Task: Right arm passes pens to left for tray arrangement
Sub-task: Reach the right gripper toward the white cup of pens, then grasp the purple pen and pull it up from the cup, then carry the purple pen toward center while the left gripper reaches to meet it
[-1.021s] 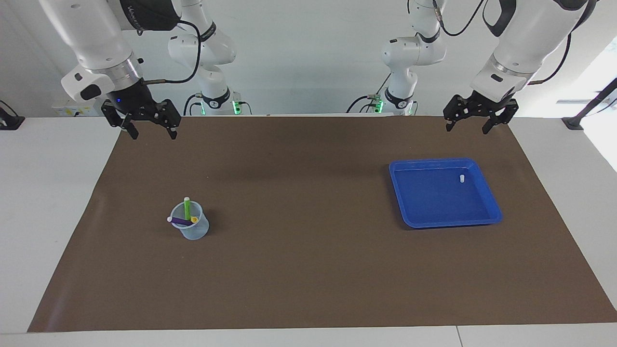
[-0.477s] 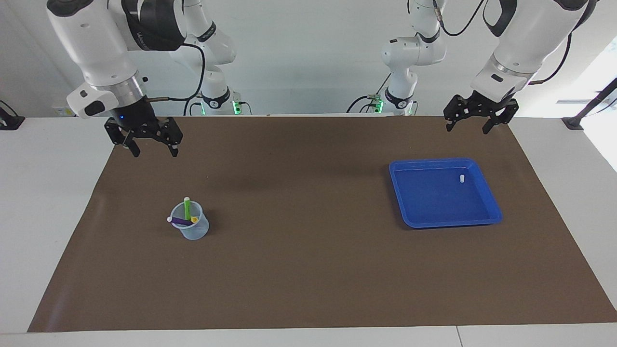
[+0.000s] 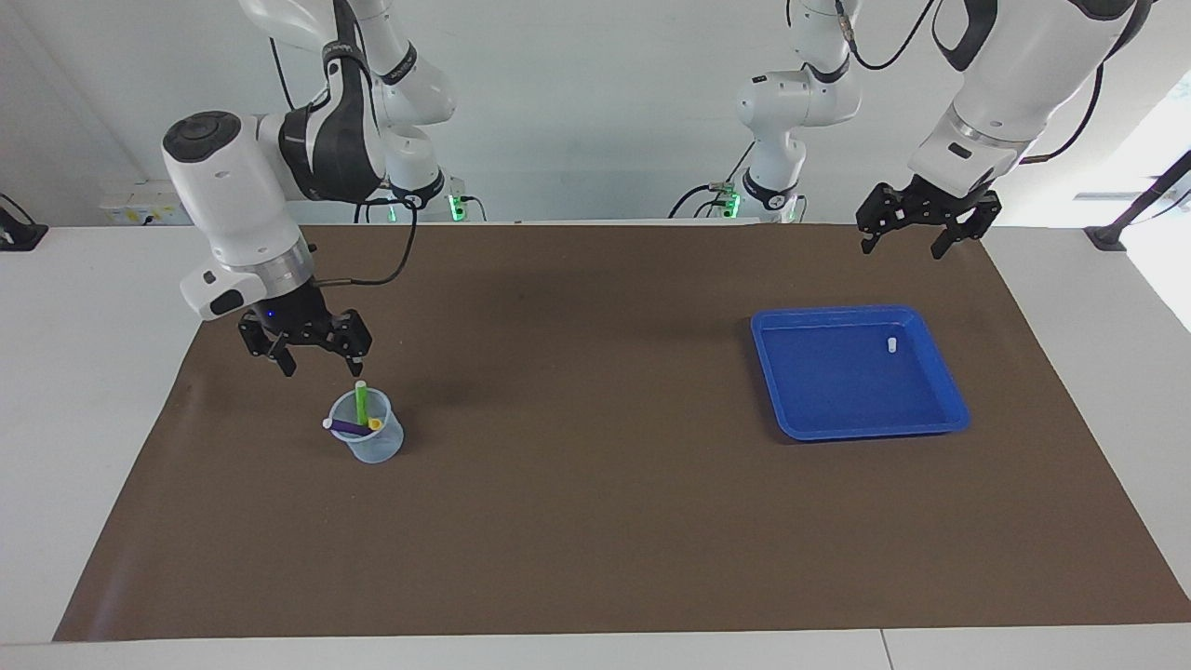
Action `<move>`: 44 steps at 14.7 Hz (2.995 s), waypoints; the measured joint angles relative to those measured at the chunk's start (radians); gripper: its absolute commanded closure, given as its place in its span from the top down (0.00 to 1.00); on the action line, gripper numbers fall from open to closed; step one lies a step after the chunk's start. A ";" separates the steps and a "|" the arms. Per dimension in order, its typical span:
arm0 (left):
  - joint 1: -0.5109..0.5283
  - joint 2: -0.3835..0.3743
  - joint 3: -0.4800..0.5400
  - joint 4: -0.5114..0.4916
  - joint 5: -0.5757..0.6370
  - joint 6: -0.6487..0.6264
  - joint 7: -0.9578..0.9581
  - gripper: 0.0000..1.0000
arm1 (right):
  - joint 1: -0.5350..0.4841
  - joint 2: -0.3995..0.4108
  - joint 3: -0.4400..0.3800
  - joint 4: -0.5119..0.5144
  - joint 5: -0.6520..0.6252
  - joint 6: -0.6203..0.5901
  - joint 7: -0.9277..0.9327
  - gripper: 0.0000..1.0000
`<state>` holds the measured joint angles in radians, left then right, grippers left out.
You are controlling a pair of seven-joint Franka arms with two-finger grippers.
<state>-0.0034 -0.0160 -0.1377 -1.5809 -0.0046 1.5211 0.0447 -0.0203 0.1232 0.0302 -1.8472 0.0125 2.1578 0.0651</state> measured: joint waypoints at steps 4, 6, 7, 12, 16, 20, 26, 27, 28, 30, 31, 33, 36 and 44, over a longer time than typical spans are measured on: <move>0.000 0.000 0.000 0.000 0.000 0.000 0.000 1.00 | -0.015 0.060 -0.010 -0.025 0.005 0.122 0.128 0.95; 0.000 0.000 0.000 0.000 0.000 0.000 0.000 1.00 | -0.018 0.075 -0.013 -0.047 0.010 0.170 0.217 0.89; 0.000 0.000 0.000 0.000 0.000 0.000 0.000 1.00 | -0.019 0.079 -0.014 -0.063 0.021 0.196 0.256 0.87; 0.000 0.000 0.000 0.000 0.000 0.000 0.000 1.00 | -0.024 0.107 -0.014 -0.103 0.088 0.267 0.391 0.63; 0.000 0.000 0.000 0.000 0.000 0.000 0.000 1.00 | -0.026 0.111 -0.015 -0.104 0.121 0.276 0.427 0.17; 0.000 0.000 0.000 0.000 0.000 -0.001 0.000 1.00 | -0.026 0.111 -0.015 -0.104 0.123 0.278 0.429 0.00; 0.000 0.000 -0.001 -0.001 0.000 -0.001 0.000 1.00 | -0.026 0.088 -0.015 -0.081 0.123 0.254 0.429 0.00; 0.000 0.000 -0.001 -0.001 0.000 -0.001 0.000 1.00 | -0.026 0.071 -0.015 -0.070 0.123 0.229 0.429 0.00; 0.000 0.000 -0.001 -0.001 0.000 -0.001 0.000 1.00 | -0.026 0.050 -0.015 -0.057 0.123 0.195 0.429 0.00; 0.000 0.000 0.000 -0.002 0.000 -0.001 0.000 1.00 | -0.026 0.001 -0.015 -0.028 0.123 0.122 0.429 0.00; 0.000 0.000 0.000 -0.002 0.000 -0.001 0.000 1.00 | -0.026 -0.024 -0.015 -0.010 0.123 0.082 0.429 0.00; 0.000 -0.001 0.000 -0.002 0.000 -0.001 0.000 1.00 | -0.025 -0.070 -0.012 0.029 0.123 -0.002 0.429 0.00; 0.000 -0.001 0.000 -0.002 -0.031 -0.001 -0.009 1.00 | -0.024 -0.102 0.009 0.066 0.124 -0.068 0.432 0.00; -0.006 0.000 -0.010 -0.021 -0.370 0.070 -0.673 1.00 | -0.008 -0.073 0.265 0.071 0.216 0.073 1.045 0.00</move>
<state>-0.0092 -0.0164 -0.1480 -1.6020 -0.3748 1.5907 -0.6281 -0.0283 0.0503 0.2957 -1.7762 0.2281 2.2313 1.1100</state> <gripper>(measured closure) 0.000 0.833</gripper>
